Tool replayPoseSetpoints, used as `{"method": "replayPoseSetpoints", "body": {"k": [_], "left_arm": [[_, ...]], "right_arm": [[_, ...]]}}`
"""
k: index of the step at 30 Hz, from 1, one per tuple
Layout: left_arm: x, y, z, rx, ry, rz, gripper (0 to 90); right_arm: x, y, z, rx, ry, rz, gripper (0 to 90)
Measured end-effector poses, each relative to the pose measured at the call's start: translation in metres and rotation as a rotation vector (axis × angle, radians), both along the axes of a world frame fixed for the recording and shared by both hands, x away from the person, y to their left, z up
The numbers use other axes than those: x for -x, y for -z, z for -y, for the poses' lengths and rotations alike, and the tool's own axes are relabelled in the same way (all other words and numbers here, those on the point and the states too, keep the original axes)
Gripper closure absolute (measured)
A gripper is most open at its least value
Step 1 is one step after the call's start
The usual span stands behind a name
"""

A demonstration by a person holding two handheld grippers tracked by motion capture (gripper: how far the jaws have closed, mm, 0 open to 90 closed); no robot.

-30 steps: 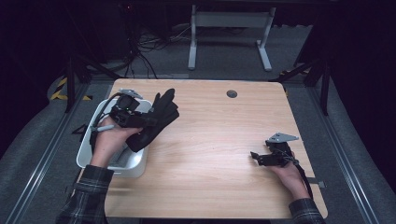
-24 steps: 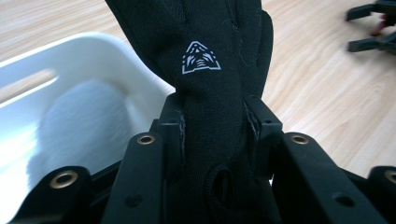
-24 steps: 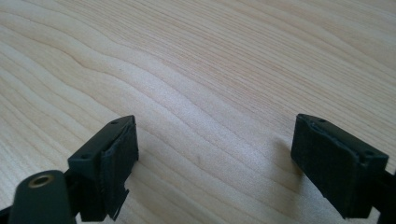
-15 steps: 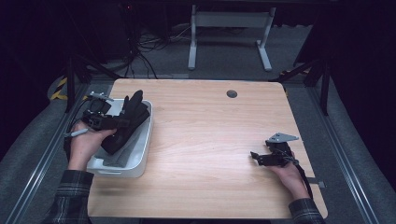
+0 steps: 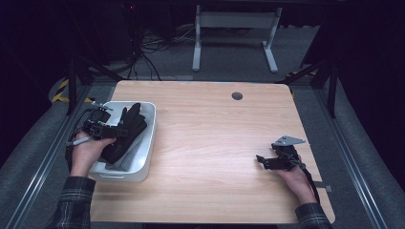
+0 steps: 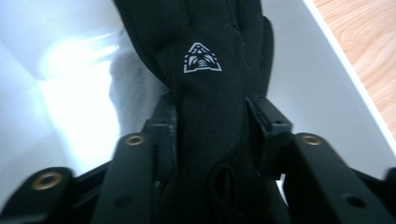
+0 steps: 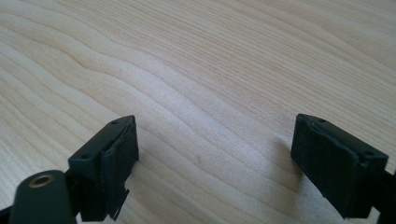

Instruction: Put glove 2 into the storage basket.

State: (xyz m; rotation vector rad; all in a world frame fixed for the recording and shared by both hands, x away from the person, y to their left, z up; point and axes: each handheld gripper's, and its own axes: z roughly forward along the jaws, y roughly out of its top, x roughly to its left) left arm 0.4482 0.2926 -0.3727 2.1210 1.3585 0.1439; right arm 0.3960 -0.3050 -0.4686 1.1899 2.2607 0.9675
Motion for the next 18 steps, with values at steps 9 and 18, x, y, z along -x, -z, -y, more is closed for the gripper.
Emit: {"method": "replayPoseSetpoints", "body": {"k": [9, 18], "left_arm": [[0.001, 0.0, -0.001, -0.03, -0.029, 0.062, 25.3], [0.004, -0.016, 0.012, -0.036, -0.009, 0.118, 19.4]], "right_arm": [[0.0, 0.0, 0.0, -0.002, 0.001, 0.001, 15.8], [0.0, 0.0, 0.0, -0.003, -0.003, 0.0, 16.0]]}}
